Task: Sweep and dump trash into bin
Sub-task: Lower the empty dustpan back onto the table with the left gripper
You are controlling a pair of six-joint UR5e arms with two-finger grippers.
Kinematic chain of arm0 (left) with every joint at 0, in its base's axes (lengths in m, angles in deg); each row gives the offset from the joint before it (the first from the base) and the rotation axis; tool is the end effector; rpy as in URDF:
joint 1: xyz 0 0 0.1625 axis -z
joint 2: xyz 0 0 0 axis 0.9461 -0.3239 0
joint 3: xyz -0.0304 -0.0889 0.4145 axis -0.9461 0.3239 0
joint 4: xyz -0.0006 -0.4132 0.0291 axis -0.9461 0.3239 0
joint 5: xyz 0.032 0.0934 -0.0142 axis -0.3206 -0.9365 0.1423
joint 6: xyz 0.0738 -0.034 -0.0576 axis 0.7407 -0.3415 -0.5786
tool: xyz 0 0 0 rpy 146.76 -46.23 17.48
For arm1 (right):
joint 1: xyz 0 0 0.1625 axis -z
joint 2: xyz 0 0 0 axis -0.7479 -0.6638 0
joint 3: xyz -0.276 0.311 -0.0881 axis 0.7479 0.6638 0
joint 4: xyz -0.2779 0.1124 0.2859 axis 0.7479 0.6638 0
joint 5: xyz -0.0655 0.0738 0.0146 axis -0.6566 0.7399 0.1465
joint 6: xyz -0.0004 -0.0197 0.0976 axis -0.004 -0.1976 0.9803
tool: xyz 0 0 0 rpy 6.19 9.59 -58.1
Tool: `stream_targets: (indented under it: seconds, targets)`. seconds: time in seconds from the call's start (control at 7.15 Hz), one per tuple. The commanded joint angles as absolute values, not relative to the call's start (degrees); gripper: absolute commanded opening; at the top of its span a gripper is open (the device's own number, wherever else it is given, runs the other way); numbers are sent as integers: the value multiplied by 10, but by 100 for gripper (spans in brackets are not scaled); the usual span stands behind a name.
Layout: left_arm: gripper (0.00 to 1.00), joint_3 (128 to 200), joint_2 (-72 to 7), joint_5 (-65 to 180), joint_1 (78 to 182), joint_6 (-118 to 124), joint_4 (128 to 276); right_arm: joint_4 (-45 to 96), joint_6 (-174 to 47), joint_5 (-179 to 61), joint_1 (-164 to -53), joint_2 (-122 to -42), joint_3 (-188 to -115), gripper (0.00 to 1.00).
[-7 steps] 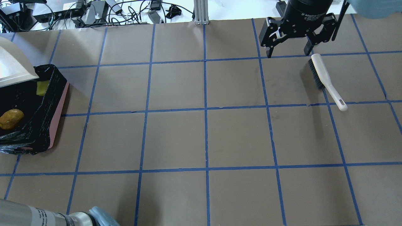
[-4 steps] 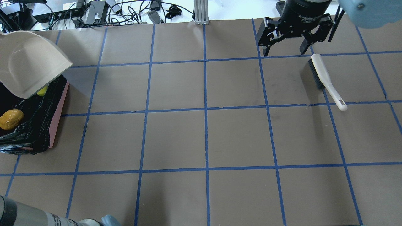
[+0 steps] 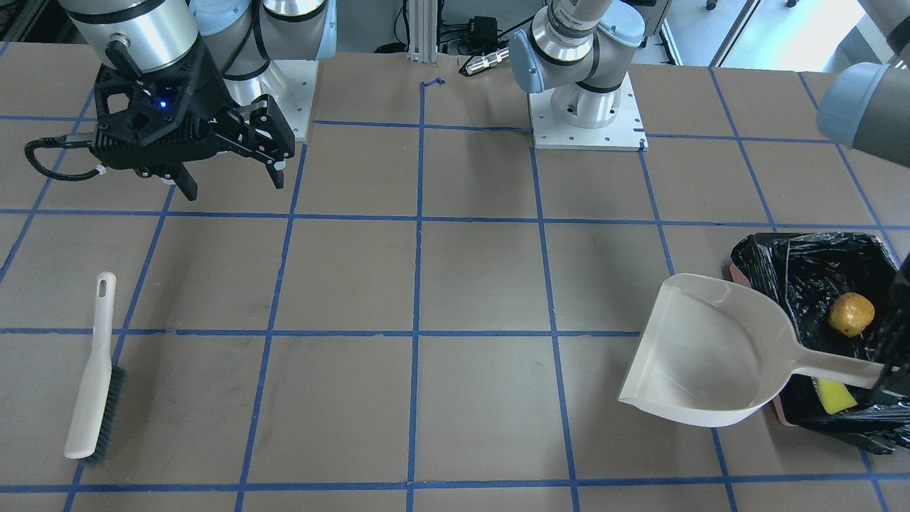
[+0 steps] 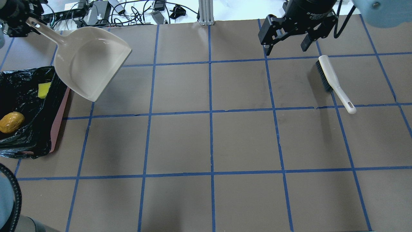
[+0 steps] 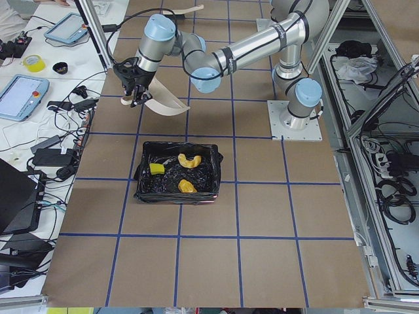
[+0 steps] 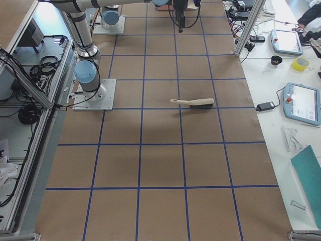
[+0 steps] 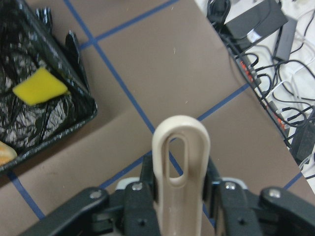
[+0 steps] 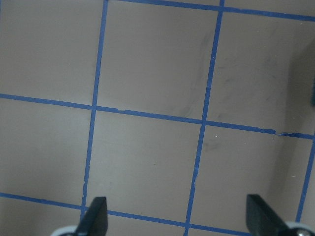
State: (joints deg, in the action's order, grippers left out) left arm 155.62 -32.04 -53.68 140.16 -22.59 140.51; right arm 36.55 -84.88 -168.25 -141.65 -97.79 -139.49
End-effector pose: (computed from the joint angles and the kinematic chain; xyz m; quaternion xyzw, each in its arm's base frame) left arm 0.1088 -0.6601 0.4315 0.4973 -0.8430 0.2013 0.0390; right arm 0.1698 -0.5181 0.5278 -0.0685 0.9966 -0.0290 0.0349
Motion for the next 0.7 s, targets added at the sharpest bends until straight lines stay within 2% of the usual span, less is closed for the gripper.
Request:
stream_targets:
  seconds: [0.0,0.28,0.56]
  targets:
    - [0,1574,-356,-548,1414,-346,1427,357,-853,-1713,-1416,-994,-1402,100]
    - [0,1580,-386,-548,1430,-463,1425,321,-854,-1724,-1416,-1010,-1402,100]
    - [0,1580,-415,-548,1435,-474,1418,331,-853,-1722,-1417,-1006,-1403,100]
